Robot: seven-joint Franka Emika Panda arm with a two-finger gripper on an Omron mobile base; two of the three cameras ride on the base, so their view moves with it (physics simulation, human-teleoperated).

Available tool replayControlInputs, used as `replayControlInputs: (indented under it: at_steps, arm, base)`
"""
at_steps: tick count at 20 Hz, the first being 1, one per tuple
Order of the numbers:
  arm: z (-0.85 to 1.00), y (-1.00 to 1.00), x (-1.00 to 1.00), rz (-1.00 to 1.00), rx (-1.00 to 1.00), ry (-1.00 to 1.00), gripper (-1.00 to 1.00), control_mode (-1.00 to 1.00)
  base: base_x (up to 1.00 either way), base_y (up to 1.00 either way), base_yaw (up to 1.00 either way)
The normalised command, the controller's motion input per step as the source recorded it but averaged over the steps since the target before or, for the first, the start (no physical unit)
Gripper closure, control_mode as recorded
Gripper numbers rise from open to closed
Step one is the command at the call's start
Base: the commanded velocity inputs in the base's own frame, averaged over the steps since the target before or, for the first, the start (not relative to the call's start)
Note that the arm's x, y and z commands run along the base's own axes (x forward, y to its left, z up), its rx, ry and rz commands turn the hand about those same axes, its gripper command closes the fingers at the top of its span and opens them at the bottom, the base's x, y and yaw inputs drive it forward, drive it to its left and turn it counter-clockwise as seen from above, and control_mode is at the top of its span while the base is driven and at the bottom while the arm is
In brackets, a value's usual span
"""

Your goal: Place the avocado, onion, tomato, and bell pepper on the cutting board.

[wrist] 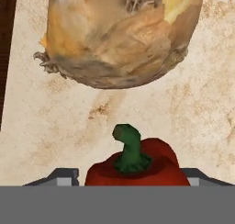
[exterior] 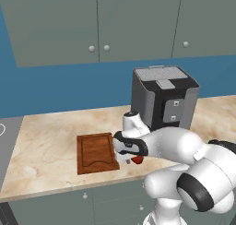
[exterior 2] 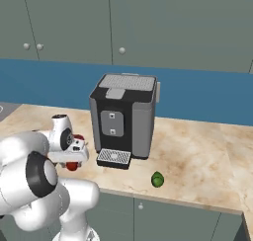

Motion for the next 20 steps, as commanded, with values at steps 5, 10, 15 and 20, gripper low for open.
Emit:
replayControlInputs:
  at_steps: [5, 10, 15, 20]
  arm:
    - [0.59, -0.01, -0.22, 0.0, 0.05, -0.13, 1.0, -1.0]
    - [0.75, 0.1, -0.19, 0.0, 0.05, -0.15, 1.0, -1.0]
    - [0.44, 0.54, 0.0, 0.08, 0.07, -0.11, 1.0, -1.0]
    - [0.2, 0.63, 0.04, 0.09, 0.07, -0.05, 1.0, -1.0]
  base:
    - [0.0, 0.0, 0.0]
    - [0.0, 0.0, 0.0]
    - [0.0, 0.0, 0.0]
    - [0.0, 0.0, 0.0]
